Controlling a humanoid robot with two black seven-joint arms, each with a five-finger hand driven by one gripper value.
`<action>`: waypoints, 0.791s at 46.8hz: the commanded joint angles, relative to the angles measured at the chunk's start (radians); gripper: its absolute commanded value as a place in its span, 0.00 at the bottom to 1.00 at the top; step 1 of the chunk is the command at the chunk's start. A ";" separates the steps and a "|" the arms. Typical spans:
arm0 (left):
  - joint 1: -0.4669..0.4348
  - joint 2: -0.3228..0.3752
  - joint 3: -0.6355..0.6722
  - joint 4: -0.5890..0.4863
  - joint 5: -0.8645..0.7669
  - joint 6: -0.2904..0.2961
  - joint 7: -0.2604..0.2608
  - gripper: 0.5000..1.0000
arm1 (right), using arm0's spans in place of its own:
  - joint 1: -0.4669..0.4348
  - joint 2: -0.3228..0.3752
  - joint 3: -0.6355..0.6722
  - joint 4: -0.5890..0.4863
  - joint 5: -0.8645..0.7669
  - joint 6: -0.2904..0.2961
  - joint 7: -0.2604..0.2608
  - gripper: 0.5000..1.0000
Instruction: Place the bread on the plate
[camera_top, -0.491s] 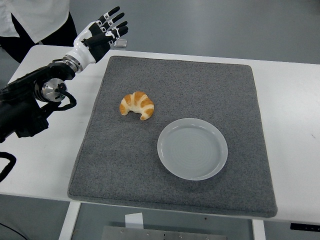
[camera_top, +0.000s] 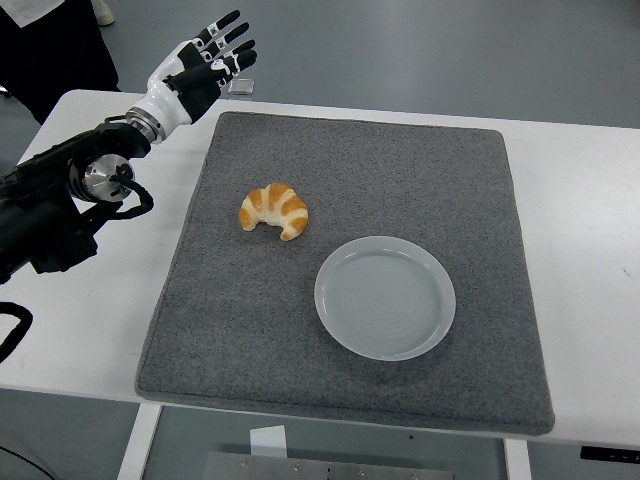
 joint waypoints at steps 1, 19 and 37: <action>-0.005 -0.002 0.000 -0.004 0.000 0.000 0.000 0.99 | 0.000 0.000 0.000 0.000 0.000 0.000 0.000 0.90; -0.014 0.000 -0.002 0.016 -0.002 0.003 0.002 0.99 | 0.000 0.000 0.000 0.000 0.000 0.000 0.000 0.90; -0.017 0.000 0.000 0.003 0.000 -0.002 0.002 0.99 | 0.000 0.000 0.000 0.000 0.000 0.000 0.000 0.90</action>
